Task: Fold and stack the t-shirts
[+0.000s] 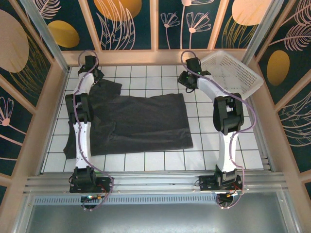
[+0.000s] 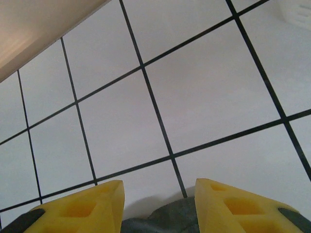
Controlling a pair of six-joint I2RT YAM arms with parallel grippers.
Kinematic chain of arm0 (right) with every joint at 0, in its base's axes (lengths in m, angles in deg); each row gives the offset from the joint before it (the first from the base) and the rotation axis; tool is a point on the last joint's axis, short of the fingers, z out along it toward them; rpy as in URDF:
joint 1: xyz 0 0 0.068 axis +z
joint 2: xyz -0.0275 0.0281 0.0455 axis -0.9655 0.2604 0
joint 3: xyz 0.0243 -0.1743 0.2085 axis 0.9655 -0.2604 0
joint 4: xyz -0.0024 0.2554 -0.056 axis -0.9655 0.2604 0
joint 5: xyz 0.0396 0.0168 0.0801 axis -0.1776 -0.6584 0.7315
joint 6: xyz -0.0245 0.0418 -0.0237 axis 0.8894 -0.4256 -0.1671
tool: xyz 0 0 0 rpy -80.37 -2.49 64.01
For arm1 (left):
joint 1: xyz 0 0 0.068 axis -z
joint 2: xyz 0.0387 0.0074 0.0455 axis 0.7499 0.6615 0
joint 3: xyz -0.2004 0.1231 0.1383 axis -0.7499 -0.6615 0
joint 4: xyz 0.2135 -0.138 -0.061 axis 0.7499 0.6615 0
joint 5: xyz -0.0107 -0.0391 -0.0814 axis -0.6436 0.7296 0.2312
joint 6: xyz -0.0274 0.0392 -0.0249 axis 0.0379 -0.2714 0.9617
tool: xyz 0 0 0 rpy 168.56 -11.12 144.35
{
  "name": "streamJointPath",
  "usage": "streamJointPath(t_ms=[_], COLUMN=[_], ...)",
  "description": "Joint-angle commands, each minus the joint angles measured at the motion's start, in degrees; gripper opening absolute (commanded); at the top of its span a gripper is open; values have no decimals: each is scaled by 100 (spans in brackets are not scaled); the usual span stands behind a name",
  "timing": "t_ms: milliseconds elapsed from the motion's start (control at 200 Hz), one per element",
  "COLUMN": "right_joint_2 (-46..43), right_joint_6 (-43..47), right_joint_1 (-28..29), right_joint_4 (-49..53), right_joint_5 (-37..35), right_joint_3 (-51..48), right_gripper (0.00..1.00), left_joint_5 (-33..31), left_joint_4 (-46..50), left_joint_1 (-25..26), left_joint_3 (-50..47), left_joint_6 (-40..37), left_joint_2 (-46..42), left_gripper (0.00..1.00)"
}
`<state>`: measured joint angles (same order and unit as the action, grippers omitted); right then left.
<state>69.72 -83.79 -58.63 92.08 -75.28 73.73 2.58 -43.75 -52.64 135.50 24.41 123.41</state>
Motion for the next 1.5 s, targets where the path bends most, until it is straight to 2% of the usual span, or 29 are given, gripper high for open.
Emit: streamJointPath(t_ms=[0,95,225,480,751,1316,1491], right_joint_2=[-104,95,358,907,1583,1700,1727], right_joint_6=[6,-114,-195,-285,-388,-407,-475], right_joint_1=[14,30,111,162,172,399,444], right_joint_4=[38,327,532,796,1608,1755,1881], right_joint_5=[-90,-348,-601,-635,-979,-1055,-1038], right_joint_3=[-30,165,371,881,1711,1619,1629], right_gripper=[43,43,43,43,45,45,41], left_joint_5=[373,135,-314,-688,-428,-321,-269], left_joint_4=[921,968,824,698,495,517,509], left_joint_1=[341,388,388,388,388,388,388], left_joint_3=[-13,-272,-677,-731,-746,-1297,-1406], left_joint_6=[-187,-331,-277,-153,-113,10,46], left_joint_2=[281,24,-417,-936,-1450,-1967,-2074], left_gripper=[21,14,0,0,0,0,0])
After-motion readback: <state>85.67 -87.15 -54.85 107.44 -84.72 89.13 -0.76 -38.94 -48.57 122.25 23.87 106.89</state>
